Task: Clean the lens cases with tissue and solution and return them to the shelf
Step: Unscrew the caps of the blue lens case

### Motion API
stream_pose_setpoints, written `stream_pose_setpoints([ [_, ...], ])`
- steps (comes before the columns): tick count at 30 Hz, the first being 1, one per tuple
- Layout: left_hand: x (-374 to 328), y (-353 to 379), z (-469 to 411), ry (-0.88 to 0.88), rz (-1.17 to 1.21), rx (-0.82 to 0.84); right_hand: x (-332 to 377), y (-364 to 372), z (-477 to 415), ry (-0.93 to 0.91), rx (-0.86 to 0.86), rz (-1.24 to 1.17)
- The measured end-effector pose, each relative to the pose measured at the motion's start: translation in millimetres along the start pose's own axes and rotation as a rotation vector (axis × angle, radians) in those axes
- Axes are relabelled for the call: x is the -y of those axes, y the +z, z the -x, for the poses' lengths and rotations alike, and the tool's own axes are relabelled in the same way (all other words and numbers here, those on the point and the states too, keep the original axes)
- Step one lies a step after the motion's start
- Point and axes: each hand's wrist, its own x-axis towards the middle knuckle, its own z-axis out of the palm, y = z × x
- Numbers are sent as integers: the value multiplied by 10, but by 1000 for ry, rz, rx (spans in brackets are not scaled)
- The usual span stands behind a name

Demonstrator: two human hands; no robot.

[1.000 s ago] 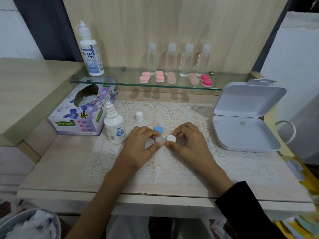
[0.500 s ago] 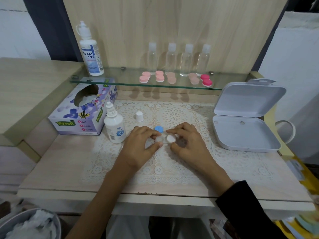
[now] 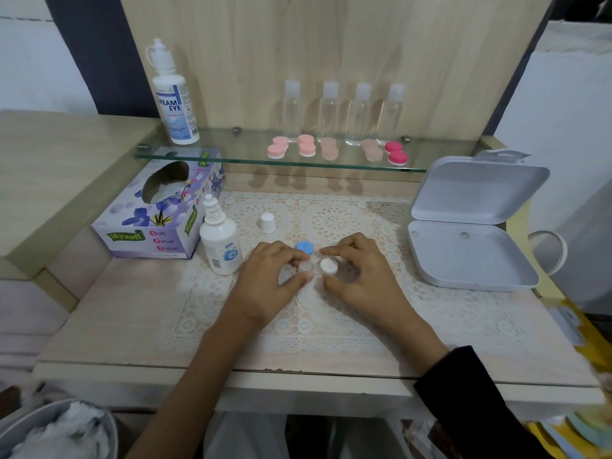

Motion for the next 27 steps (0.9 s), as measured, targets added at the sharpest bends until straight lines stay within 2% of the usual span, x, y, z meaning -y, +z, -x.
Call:
stream_pose_setpoints([
  [6,-16,-13,6,0,-10,-1,-5,-15,-10,52,-105,5],
  [19,-31,-20,14,3,-27,-10,27,-43,6,38,-41,-101],
  [27,-41,-25,15,-6,-3,-9,23,-92,-61,184,-108,-304],
])
